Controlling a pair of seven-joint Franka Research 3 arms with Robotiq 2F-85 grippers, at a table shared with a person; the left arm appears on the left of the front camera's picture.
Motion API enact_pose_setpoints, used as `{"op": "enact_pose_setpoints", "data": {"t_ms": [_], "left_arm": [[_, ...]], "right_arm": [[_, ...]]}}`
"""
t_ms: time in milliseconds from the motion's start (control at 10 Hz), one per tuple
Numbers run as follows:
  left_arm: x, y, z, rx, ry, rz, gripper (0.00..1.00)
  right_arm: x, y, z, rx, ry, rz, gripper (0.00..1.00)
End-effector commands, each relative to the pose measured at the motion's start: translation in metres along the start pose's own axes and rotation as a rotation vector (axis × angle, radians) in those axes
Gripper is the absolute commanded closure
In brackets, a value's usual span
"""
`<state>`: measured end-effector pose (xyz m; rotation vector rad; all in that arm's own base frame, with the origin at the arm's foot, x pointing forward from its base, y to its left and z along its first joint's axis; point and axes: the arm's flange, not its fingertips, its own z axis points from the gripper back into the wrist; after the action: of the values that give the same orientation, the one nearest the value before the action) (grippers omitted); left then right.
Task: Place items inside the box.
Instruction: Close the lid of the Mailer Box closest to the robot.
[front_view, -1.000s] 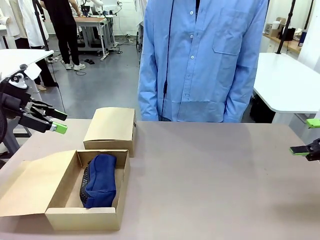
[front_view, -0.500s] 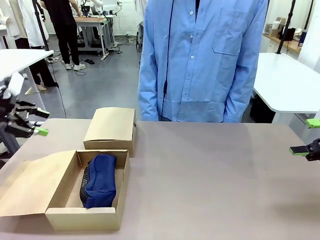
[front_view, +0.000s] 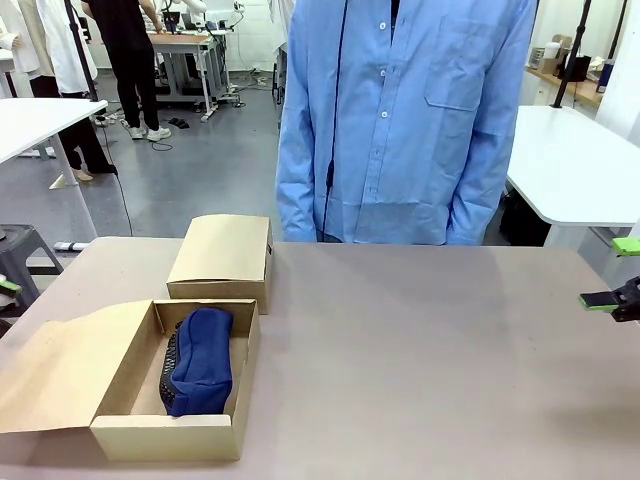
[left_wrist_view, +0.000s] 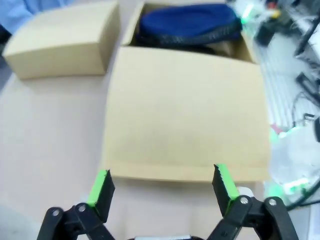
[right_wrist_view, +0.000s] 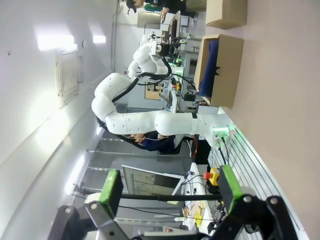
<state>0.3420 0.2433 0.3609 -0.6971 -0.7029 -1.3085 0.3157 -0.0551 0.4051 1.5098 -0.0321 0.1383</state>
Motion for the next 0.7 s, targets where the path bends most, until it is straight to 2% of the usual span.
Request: {"op": "enact_pose_setpoints", "data": {"t_ms": [0, 100, 500, 600], "left_arm": [[0.007, -0.011, 0.005, 0.006, 0.020, -0.033, 0.00], [0.000, 0.000, 0.000, 0.000, 0.000, 0.000, 0.00], [-0.002, -0.005, 0.003, -0.015, 0.008, 0.001, 0.00], [0.003, 0.011, -0.009, -0.091, 0.094, -0.053, 0.00]], "right_arm": [[-0.001, 0.005, 0.004, -0.002, 0.011, -0.013, 0.00], [-0.001, 0.005, 0.004, -0.002, 0.011, -0.013, 0.00], [-0.001, 0.005, 0.004, -0.002, 0.011, -0.013, 0.00], [-0.001, 0.005, 0.004, -0.002, 0.011, -0.013, 0.00]]}}
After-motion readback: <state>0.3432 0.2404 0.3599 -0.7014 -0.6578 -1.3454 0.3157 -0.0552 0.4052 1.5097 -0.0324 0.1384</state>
